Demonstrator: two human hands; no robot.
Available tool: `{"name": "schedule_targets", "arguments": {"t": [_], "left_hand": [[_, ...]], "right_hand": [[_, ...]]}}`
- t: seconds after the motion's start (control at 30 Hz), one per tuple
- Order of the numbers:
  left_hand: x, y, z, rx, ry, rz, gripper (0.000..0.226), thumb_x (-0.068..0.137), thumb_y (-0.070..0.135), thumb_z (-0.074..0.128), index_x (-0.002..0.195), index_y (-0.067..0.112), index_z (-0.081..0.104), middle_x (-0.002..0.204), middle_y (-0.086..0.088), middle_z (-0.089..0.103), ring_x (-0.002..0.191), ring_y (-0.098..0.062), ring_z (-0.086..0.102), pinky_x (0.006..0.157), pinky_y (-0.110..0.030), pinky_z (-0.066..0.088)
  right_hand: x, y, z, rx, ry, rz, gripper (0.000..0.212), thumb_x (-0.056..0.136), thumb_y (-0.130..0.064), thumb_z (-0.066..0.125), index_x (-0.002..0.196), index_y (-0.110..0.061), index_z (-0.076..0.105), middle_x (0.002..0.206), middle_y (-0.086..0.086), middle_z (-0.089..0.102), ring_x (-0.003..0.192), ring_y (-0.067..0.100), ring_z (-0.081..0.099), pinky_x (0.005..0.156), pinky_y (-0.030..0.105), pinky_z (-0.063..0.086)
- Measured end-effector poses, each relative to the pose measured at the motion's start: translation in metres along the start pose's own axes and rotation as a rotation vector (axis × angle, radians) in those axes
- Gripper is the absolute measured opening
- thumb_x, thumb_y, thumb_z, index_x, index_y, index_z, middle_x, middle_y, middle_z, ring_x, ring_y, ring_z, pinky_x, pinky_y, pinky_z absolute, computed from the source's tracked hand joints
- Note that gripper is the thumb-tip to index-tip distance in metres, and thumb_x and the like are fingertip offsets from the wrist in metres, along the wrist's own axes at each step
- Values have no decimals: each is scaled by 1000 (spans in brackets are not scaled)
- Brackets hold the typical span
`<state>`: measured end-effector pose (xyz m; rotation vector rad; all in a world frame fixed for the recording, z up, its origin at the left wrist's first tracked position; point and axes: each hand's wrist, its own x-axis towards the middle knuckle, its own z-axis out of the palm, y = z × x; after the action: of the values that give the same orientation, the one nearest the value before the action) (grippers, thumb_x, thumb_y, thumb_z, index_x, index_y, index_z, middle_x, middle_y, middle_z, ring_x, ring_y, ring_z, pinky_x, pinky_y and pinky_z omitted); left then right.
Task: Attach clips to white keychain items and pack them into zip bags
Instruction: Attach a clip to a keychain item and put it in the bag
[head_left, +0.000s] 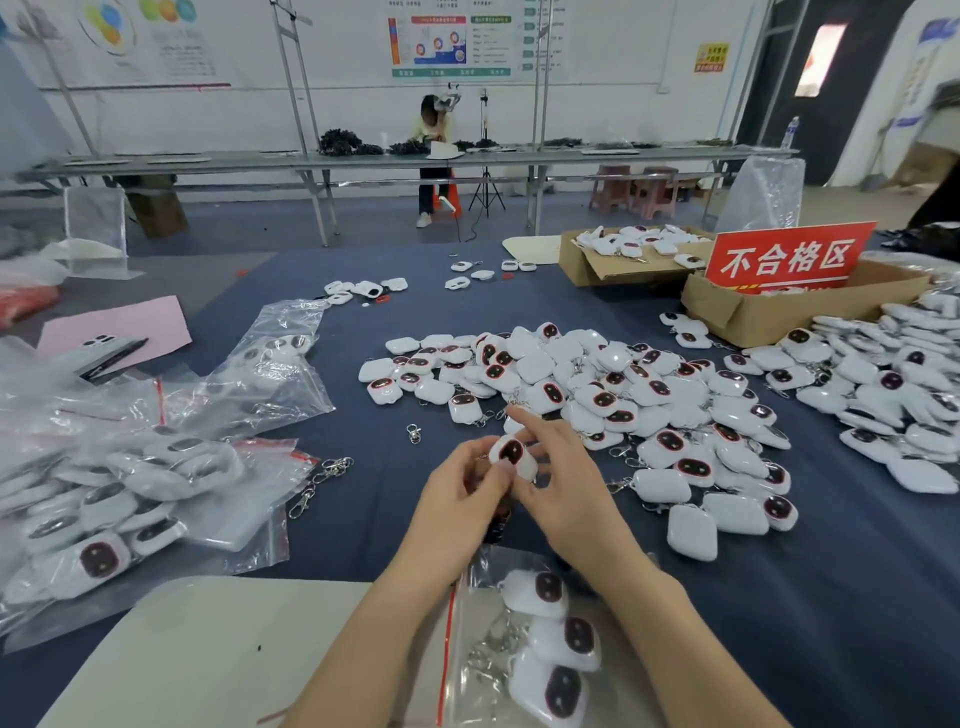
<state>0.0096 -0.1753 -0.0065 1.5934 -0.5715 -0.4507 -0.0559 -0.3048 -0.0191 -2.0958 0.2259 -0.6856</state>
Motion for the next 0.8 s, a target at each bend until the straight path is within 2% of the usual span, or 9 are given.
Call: {"name": "schedule_targets", "arguments": {"t": [0.1, 0.17, 0.23, 0.37, 0.5, 0.63, 0.8], "left_hand": [[5, -6, -2, -52, 40, 26, 21, 101, 19, 59, 113, 32, 71, 97, 2, 78, 88, -11, 73, 80, -29, 61], [10, -9, -4, -85, 90, 14, 22, 102, 20, 58, 108, 33, 74, 97, 2, 78, 82, -9, 72, 76, -24, 58], [13, -11, -5, -121, 105, -3, 25, 102, 20, 57, 106, 36, 76, 97, -3, 76, 74, -9, 68, 76, -30, 58], [14, -13, -3, -110, 85, 30, 31, 105, 19, 53, 106, 41, 74, 102, -7, 72, 75, -10, 66, 81, -37, 58], [14, -15, -1, -77, 97, 21, 28, 105, 19, 52, 104, 39, 72, 101, -10, 70, 73, -10, 66, 80, -37, 59], [12, -16, 0, -41, 119, 6, 27, 105, 14, 50, 103, 33, 70, 85, 2, 70, 68, -7, 63, 66, -20, 54], [11, -14, 1, 19, 127, 0, 28, 104, 8, 49, 105, 27, 69, 80, 6, 71, 69, -8, 60, 63, -19, 50]], "right_hand": [[0, 7, 4, 97, -11, 26, 58, 91, -17, 71, 137, -44, 48, 117, -14, 51, 108, 2, 57, 93, 19, 49], [1, 9, 4, 232, 7, 104, 51, 89, -12, 74, 125, -44, 56, 112, -10, 60, 97, 1, 64, 83, 15, 51], [4, 11, 1, 318, 7, 171, 37, 93, -11, 69, 113, -41, 66, 101, -5, 71, 85, 4, 69, 76, 17, 53], [7, 12, -2, 448, -6, 213, 19, 95, -12, 67, 103, -28, 74, 92, -7, 77, 79, 7, 71, 70, 19, 56], [8, 9, -1, 461, 2, 229, 19, 92, -12, 70, 97, -29, 76, 90, -7, 76, 75, 6, 70, 68, 19, 56], [7, 10, -2, 412, -21, 240, 16, 90, -21, 74, 94, -36, 75, 92, -8, 76, 75, 10, 70, 73, 25, 59], [5, 10, -1, 369, -42, 241, 17, 88, -26, 76, 94, -42, 72, 93, -10, 75, 74, 6, 68, 73, 22, 56]]}}
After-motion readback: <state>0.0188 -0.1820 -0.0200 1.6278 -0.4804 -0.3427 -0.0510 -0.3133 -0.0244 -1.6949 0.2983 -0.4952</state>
